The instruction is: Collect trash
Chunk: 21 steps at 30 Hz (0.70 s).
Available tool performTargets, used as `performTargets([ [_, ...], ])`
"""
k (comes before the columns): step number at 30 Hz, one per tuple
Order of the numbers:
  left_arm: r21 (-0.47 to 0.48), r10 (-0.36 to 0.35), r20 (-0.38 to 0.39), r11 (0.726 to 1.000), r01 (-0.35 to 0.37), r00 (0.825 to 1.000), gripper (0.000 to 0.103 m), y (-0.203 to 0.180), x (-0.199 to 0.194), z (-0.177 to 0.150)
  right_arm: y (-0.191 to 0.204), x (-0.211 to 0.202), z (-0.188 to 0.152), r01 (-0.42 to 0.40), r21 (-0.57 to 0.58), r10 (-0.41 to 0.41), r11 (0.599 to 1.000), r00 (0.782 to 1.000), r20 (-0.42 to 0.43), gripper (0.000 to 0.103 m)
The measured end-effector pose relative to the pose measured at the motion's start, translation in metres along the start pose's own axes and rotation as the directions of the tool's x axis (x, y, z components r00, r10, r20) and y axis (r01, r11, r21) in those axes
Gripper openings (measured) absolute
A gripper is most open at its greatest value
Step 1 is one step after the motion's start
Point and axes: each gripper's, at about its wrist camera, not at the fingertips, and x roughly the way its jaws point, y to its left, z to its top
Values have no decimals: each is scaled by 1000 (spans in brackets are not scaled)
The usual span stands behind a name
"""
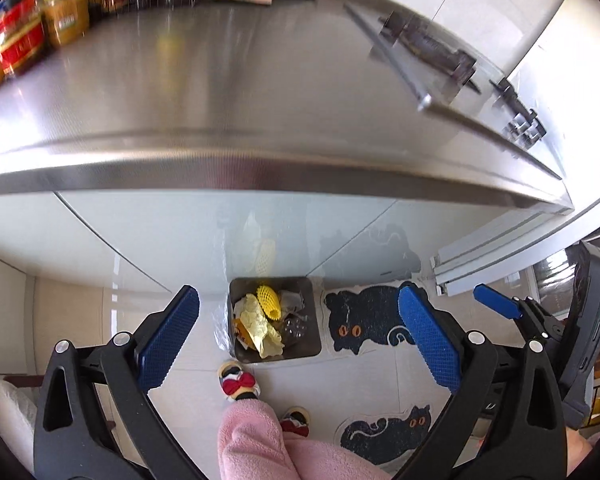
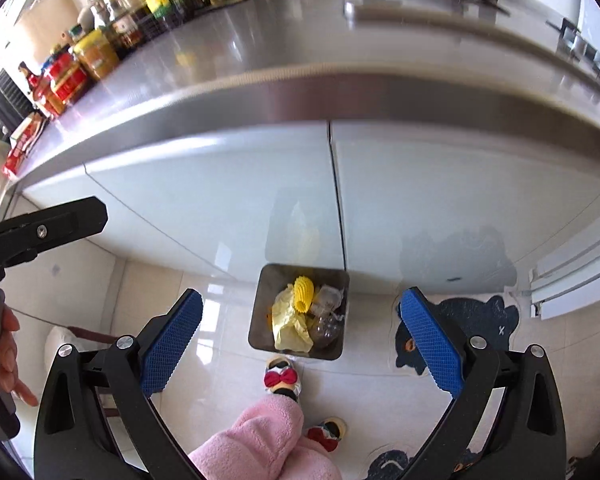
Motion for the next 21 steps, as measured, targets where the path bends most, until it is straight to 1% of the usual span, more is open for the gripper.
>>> performTargets([
  [3,39,4,103,999,-8,995,95,-14,-45,15,3,-46,27,14,12,-15,1000,996,92,100],
  [5,71,9,174,997,-21,985,95,-22,-73,26,6,-75,44,31,17,-33,999,988,149,100],
  [7,78,31,221,996,-49,975,95,-29,-95,35,9,-102,58,41,20,-45,999,977,207,100],
  [9,78,37,257,995,-59,966,95,-35,-115,44,10,-125,69,43,26,-48,999,966,253,100],
  [11,87,60,294,992,-89,954,95,-43,-133,51,13,-146,80,42,27,-48,999,958,282,100],
  [13,94,74,324,989,-110,943,95,-51,-151,57,18,-164,87,68,31,-74,997,949,308,100],
  [15,94,75,356,989,-116,932,95,-55,-168,59,23,-179,93,99,36,-105,994,936,335,100],
  [18,81,69,388,991,-108,919,95,-60,-193,66,29,-201,98,92,43,-101,995,923,371,100],
  [20,72,89,424,989,-132,901,95,-63,-209,67,34,-214,100,88,44,-98,995,912,397,100],
  [21,70,104,448,986,-150,888,95,-65,-216,69,38,-218,102,95,41,-103,995,907,409,100],
])
